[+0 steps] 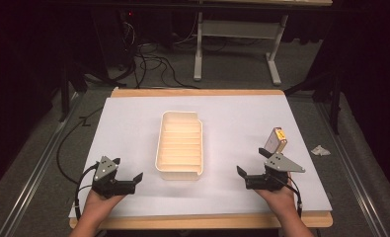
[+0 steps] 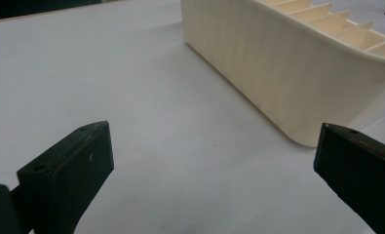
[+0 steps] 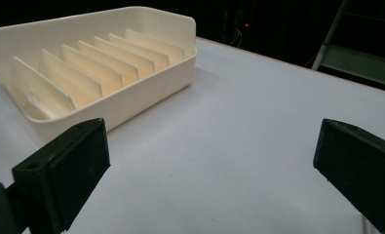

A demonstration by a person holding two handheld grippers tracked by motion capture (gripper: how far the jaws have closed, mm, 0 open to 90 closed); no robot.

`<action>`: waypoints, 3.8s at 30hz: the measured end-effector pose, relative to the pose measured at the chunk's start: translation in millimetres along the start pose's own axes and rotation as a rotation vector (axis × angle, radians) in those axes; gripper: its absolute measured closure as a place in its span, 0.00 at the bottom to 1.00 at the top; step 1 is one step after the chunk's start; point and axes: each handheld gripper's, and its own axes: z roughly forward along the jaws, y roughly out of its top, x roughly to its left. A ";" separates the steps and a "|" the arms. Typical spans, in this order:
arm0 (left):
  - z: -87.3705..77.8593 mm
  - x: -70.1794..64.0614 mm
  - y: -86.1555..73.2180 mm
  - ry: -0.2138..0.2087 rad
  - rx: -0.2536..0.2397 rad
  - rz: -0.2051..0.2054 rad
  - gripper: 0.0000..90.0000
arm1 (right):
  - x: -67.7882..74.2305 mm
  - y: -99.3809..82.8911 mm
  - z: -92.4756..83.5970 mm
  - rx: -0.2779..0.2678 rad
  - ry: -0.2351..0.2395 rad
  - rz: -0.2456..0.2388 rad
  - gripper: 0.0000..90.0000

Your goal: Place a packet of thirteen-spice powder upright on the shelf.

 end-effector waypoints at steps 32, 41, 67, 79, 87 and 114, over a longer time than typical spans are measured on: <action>-0.2 1.9 1.3 -0.002 0.001 -0.004 0.02 | -15.8 -5.8 -19.0 -0.007 -0.062 0.078 0.02; -0.5 1.9 1.3 -0.003 0.002 0.000 0.02 | -16.3 -2.4 -27.3 -0.032 -0.093 0.060 0.12; 0.2 1.1 0.5 -0.010 0.009 -0.004 0.02 | -38.8 0.7 -49.3 -0.067 -0.268 0.128 0.20; 1.7 1.3 -0.5 -0.011 0.016 0.000 0.02 | -59.9 -7.0 -42.4 -0.041 -0.315 0.165 0.21; 2.0 1.3 -0.8 -0.008 0.016 0.000 0.02 | -73.8 -10.5 -29.8 -0.020 -0.325 0.188 0.23; -33.2 19.3 6.2 0.063 -0.034 -0.019 0.02 | -88.8 -5.9 6.5 0.020 -0.386 0.201 0.60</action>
